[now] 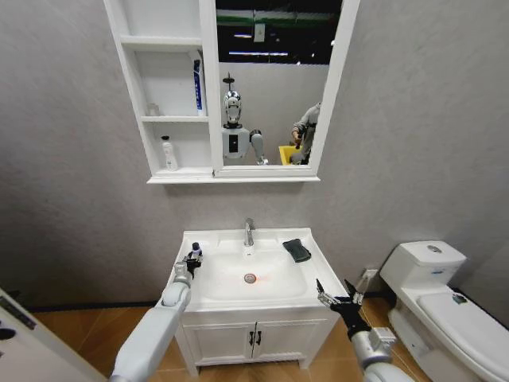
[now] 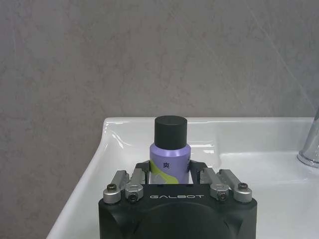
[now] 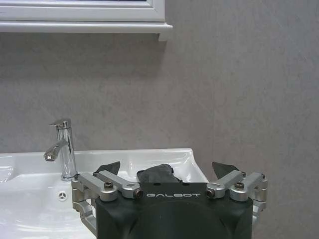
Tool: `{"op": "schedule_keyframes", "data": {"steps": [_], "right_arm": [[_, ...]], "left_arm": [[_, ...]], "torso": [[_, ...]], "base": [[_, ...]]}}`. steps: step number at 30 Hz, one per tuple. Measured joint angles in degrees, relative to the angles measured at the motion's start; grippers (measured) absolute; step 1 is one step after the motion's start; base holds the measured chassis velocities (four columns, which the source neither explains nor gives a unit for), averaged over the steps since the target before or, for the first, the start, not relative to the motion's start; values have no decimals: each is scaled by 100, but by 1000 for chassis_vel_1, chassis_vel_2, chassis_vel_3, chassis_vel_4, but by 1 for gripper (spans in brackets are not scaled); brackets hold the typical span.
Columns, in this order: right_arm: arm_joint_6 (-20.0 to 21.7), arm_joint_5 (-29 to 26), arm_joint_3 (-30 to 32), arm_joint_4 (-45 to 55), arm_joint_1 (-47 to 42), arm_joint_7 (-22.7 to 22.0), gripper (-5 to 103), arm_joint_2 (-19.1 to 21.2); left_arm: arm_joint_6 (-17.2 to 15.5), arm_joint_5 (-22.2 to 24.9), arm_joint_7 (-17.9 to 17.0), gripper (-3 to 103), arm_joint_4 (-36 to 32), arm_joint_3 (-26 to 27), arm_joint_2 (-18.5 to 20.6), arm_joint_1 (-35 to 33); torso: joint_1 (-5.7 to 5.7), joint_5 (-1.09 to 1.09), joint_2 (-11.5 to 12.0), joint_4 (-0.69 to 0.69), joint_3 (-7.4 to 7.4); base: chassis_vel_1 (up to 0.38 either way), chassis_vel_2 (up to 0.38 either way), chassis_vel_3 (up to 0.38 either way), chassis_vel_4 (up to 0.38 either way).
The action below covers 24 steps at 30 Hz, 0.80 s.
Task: Move facial cleanser and shampoo from washbasin to cabinet, then wipe washbasin with towel.
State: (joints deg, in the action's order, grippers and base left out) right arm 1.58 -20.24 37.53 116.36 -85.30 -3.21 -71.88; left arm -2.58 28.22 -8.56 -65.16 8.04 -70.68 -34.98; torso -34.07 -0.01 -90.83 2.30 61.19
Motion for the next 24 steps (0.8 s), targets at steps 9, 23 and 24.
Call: {"op": "schedule_keyframes", "data": {"steps": [9, 23, 24], "right_arm": [[-2, 28, -72, -32, 20, 4, 100, -22], [36, 195, -220, -45, 99, 16, 100, -71], [36, 193, -213, -44, 98, 17, 100, -71]], "left_arm": [[-621, 67, -297, 42, -2178, -76, 1114, -271], [-3584, 4734, -1115, 42, -3995, -915, 3531, 3064], [-3653, 4871, -1145, 42, -3787, -1064, 3471, 3440]], "torso": [[1, 0, 0, 0, -1], [1, 1, -1, 0, -1], [1, 1, 0, 0, -1]], "base": [[0, 0, 0, 0], [0, 0, 0, 0], [0, 0, 0, 0]]}}
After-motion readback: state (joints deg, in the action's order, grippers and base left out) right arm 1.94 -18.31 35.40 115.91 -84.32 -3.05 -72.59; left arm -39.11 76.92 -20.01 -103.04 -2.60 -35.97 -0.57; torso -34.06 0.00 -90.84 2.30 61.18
